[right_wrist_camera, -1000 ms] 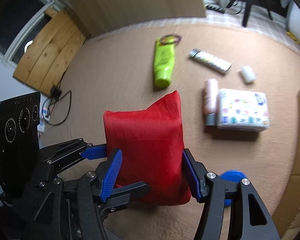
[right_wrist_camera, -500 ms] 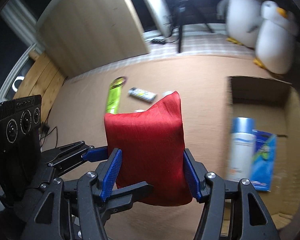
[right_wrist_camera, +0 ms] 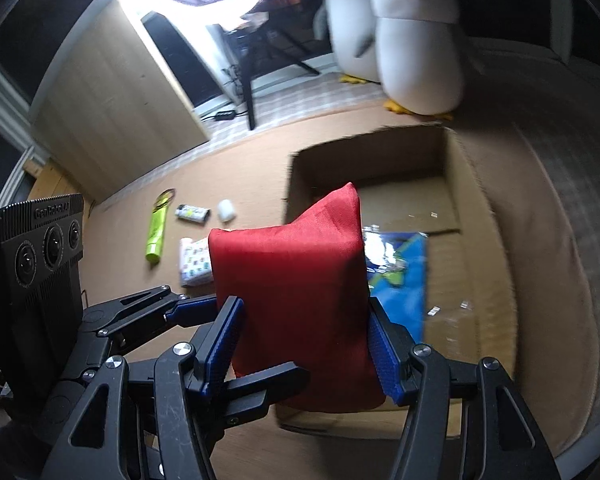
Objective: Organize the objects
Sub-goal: 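Lift the red pouch with the right tool and carry it into the box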
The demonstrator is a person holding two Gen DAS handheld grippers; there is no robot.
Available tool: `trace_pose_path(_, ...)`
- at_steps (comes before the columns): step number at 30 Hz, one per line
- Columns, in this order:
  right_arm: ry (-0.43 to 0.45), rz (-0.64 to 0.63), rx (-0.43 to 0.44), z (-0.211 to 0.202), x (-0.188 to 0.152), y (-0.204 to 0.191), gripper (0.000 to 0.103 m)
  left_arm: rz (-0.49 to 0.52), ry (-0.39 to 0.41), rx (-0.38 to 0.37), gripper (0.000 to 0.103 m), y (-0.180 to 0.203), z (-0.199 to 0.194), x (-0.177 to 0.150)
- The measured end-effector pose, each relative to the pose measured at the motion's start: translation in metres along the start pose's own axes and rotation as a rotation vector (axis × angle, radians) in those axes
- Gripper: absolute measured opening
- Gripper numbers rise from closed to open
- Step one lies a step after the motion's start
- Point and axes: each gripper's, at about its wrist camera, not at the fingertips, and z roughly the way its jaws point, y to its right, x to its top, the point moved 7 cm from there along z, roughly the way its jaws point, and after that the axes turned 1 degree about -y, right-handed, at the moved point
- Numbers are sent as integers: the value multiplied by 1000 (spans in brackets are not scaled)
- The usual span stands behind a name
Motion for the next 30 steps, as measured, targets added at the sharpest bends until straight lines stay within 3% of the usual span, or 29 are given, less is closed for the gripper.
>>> trace_pose_path(14,1,26,-12,-5,-8,27,57,19,-30,14,74,21,27,3)
trace_pose_path(30,14,36,-64,-10,-11,31,58,14,-30,23,76,7,13,-4)
